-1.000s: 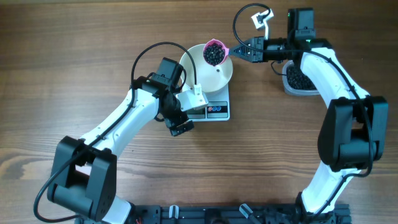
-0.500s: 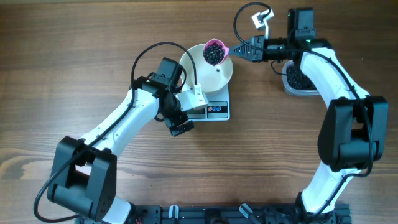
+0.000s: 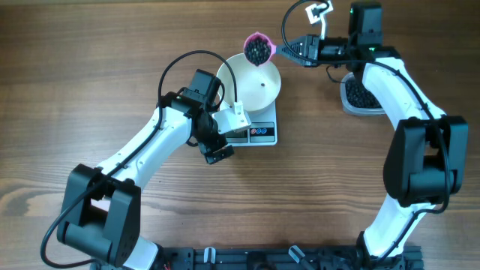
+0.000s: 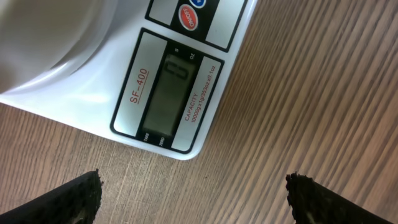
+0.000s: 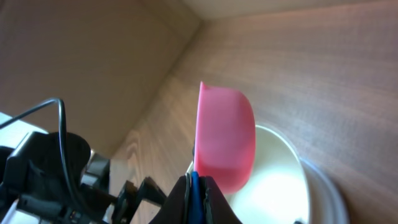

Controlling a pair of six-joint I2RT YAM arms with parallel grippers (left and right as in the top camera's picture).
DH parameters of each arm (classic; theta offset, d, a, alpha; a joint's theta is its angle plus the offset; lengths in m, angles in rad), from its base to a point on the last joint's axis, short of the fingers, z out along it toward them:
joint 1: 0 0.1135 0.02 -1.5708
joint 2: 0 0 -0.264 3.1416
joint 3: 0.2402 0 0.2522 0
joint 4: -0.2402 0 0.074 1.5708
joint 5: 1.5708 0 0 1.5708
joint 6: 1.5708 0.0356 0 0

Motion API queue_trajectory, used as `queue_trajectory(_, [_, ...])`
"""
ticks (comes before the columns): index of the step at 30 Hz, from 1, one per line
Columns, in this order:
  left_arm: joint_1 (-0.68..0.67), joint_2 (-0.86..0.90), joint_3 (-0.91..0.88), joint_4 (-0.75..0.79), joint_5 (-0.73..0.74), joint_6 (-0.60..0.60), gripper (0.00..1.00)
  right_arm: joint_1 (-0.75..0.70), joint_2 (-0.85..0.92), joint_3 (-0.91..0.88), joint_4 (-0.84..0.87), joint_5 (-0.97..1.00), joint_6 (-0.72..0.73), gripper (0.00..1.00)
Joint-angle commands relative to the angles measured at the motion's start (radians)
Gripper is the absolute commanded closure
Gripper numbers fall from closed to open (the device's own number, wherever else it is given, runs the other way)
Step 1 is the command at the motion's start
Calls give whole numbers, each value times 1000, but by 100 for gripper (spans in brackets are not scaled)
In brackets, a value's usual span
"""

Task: Scoop item into bowl and weigh 150g on scale
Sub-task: 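Tilt the scoop with the right gripper to pour beans into the bowl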

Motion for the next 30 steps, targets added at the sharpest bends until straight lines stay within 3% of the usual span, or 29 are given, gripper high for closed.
queue_trajectory(1, [3,8,-5,0,19,19,0,-34,-2,9,55,-23,92,96])
queue_trajectory(13, [3,8,-5,0,19,19,0,-37,-2,9,58,-31,112,96])
queue_trajectory(18, [3,8,-5,0,19,19,0,-34,-2,9,43,-99,-41,96])
queue_trajectory(21, [3,8,-5,0,19,19,0,-26,-2,9,-70,-71,-217,96])
queue_trajectory(26, [3,8,-5,0,19,19,0,14,-76,9,-378,272,-548,96])
queue_trajectory(30, [3,8,-5,0,19,19,0,31,-242,9,-399,405,-603,96])
